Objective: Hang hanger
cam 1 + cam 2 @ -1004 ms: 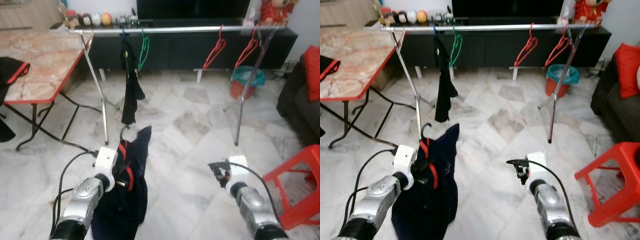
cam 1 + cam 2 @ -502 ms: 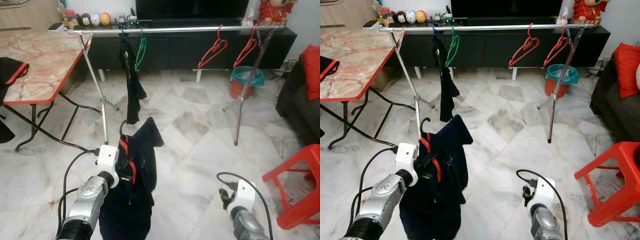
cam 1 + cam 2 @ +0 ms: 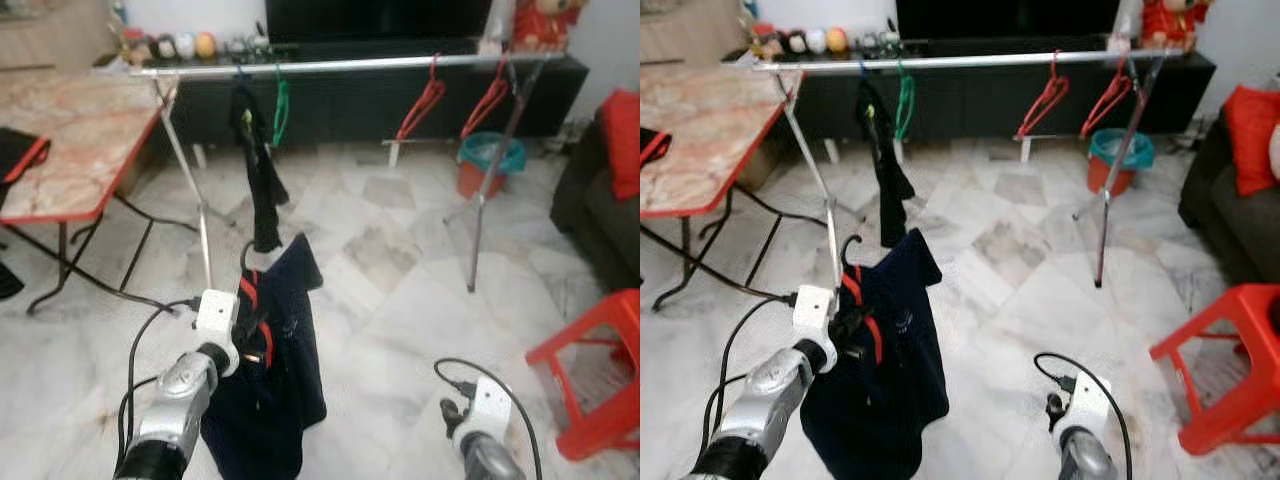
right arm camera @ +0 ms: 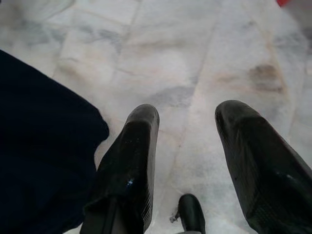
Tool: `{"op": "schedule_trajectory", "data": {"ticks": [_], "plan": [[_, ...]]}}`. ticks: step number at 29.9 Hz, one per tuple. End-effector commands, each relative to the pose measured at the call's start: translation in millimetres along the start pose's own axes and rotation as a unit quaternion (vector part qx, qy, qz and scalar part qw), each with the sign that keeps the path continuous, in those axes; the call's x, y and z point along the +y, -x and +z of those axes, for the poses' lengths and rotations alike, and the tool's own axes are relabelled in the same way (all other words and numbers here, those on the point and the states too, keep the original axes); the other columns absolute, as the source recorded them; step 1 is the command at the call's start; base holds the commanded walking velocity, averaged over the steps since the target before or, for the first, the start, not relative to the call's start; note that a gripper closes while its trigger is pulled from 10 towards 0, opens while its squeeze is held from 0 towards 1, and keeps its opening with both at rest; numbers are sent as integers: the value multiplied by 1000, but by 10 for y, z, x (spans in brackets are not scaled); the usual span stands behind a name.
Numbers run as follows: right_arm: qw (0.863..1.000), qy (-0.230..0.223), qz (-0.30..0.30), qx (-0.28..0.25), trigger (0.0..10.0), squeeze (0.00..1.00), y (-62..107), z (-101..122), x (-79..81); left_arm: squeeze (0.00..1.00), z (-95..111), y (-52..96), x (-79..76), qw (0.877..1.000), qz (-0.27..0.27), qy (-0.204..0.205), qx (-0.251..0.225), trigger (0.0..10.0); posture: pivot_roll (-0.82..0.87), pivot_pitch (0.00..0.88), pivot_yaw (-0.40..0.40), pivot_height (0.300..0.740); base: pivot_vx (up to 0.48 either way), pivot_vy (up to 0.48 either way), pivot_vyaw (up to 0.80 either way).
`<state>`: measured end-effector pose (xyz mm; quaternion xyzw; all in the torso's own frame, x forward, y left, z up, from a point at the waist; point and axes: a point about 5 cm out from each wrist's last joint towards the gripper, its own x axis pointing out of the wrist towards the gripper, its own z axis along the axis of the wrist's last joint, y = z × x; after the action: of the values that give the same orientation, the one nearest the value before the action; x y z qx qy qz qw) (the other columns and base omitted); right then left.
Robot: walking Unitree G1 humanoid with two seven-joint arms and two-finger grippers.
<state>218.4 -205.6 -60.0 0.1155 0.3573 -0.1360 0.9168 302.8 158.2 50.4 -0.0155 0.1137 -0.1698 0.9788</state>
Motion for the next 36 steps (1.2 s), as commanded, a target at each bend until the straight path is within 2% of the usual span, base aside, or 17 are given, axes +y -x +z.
{"op": "schedule_trajectory", "data": {"ticks": [1, 8, 24, 36], "plan": [[1000, 0, 2, 7, 10000, 0, 0, -20, 20, 0, 100, -41, 2, 1000, -3, -15, -21, 10000, -91, 29, 33, 740, 296, 0, 0], [1000, 2, 20, 23, 10000, 0, 10, -92, 92, 0, 118, -51, 29, 1000, -2, -16, -22, 10000, -88, 18, 37, 740, 309, 0, 0], [999, -2, 15, 28, 10000, 0, 27, -148, 72, 0, 148, -77, 44, 1000, -1, -19, -24, 10000, -85, 2, 36, 740, 344, 0, 0], [999, 11, 18, 36, 10000, 0, 37, -186, 64, 0, 140, -94, 31, 1000, -1, -21, -23, 10000, -87, 0, 30, 740, 364, 0, 0]]}}
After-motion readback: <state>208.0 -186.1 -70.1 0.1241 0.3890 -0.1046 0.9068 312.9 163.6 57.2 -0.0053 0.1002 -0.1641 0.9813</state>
